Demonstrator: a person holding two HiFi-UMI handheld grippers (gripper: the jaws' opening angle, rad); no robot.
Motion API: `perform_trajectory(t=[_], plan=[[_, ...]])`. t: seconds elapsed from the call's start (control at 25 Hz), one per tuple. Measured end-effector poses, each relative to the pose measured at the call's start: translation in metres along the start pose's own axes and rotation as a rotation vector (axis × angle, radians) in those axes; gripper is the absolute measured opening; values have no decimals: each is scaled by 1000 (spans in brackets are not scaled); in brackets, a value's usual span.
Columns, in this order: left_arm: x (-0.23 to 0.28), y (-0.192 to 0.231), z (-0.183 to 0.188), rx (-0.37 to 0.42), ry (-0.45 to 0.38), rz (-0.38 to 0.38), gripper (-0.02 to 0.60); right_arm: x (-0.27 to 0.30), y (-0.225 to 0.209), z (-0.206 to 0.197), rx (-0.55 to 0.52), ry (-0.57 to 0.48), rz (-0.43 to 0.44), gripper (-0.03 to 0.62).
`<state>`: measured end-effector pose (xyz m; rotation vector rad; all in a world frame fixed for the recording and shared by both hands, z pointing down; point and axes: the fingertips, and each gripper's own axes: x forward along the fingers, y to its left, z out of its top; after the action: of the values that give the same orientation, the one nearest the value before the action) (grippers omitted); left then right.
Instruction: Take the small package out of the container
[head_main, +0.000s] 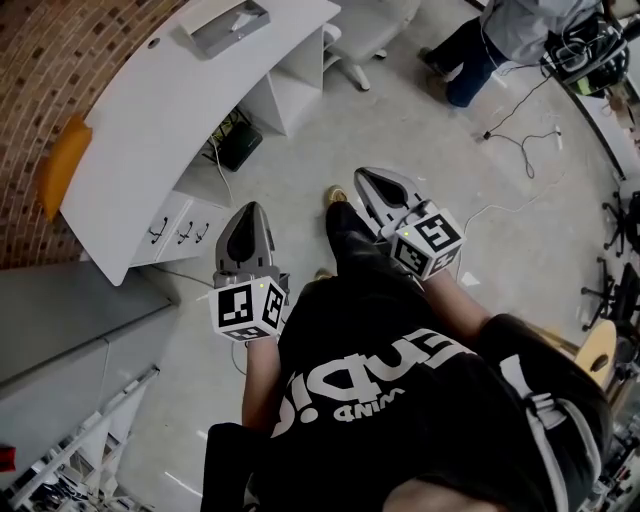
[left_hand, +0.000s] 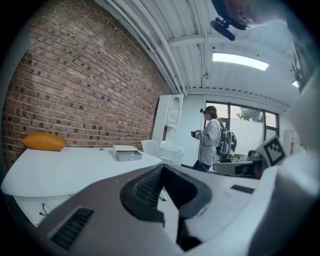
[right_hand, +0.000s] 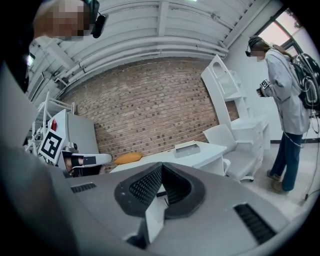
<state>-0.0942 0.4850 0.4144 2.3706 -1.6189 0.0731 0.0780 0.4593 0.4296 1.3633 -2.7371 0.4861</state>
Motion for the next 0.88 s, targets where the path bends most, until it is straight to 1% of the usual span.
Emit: perform_trajectory(t=[0.4,0.72,0.88], plan=[[47,26,14,-7,1,-10,6,45,-24,15,-2,5,-8,-1],[93,41,25,-13,18,-3,6,83,-55,28,16,14,-1,0],[111,49,33,-12,23,2,6,103,-64,35,22,15,9,-1]])
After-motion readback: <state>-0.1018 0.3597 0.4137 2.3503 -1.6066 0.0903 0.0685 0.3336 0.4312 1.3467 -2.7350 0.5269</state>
